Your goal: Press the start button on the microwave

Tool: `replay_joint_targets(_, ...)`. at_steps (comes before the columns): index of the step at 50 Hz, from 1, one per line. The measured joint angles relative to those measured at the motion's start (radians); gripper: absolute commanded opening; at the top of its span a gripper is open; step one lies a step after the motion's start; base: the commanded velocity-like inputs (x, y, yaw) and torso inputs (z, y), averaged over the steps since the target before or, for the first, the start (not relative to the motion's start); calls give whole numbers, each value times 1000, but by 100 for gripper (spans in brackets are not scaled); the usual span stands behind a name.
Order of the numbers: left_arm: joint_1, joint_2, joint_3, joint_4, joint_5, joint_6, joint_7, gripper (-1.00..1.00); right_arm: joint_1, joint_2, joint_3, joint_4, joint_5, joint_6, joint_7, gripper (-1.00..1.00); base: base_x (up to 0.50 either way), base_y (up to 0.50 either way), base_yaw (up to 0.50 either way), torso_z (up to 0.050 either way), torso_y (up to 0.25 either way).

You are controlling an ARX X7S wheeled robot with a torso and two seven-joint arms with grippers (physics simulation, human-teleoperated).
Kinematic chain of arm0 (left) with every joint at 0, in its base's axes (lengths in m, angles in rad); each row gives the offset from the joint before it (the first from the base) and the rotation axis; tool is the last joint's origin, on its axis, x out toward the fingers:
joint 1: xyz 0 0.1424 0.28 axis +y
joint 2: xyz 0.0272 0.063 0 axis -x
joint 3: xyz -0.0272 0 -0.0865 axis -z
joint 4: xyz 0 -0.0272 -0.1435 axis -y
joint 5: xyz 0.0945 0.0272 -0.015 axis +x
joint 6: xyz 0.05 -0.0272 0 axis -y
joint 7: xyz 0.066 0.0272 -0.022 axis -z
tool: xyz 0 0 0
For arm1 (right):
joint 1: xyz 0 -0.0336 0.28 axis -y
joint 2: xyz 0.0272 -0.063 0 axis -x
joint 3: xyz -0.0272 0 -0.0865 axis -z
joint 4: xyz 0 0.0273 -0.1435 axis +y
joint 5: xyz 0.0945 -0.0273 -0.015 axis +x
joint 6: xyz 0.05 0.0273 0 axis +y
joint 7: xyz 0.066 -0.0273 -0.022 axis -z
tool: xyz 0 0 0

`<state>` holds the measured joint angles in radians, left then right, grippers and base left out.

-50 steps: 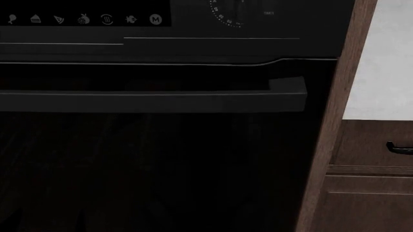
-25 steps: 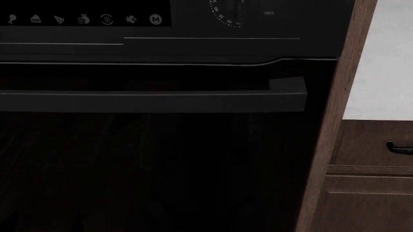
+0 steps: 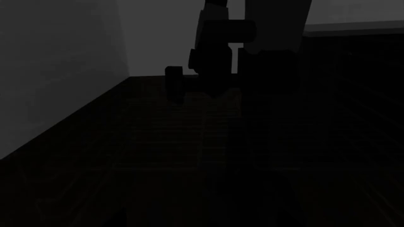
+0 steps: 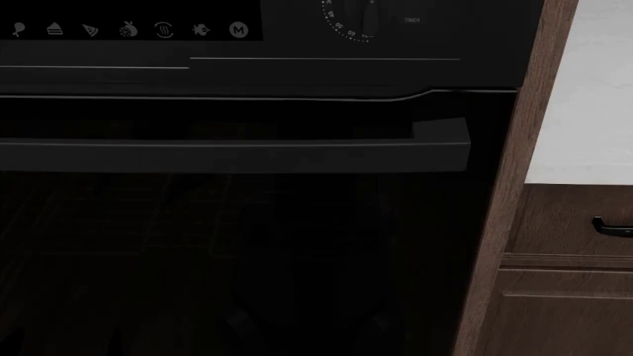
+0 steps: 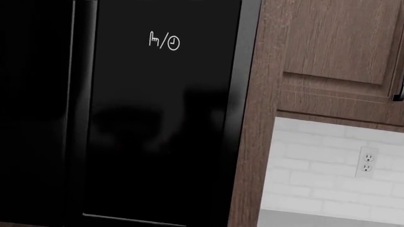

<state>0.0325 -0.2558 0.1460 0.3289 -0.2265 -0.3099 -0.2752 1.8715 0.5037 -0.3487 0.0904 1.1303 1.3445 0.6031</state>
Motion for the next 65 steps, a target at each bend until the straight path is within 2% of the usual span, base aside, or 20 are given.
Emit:
replay_joint_targets(15,-5,-6,9,0,0,-5,-8,100,-185,54,21,-223,-54,-179,-9,-100,0,0,0,0,0)
replay_joint_targets(26,-11,-8,17,-8,1,-8,-14,100,-268,70,13,-278,-137,-324,-53,-100,0,0,0,0,0)
replay_joint_targets(65,-14,-19,29,-35,-6,5,-32,100,-284,-1,-55,-69,-321,-593,-209,-100,0,0,0,0,0)
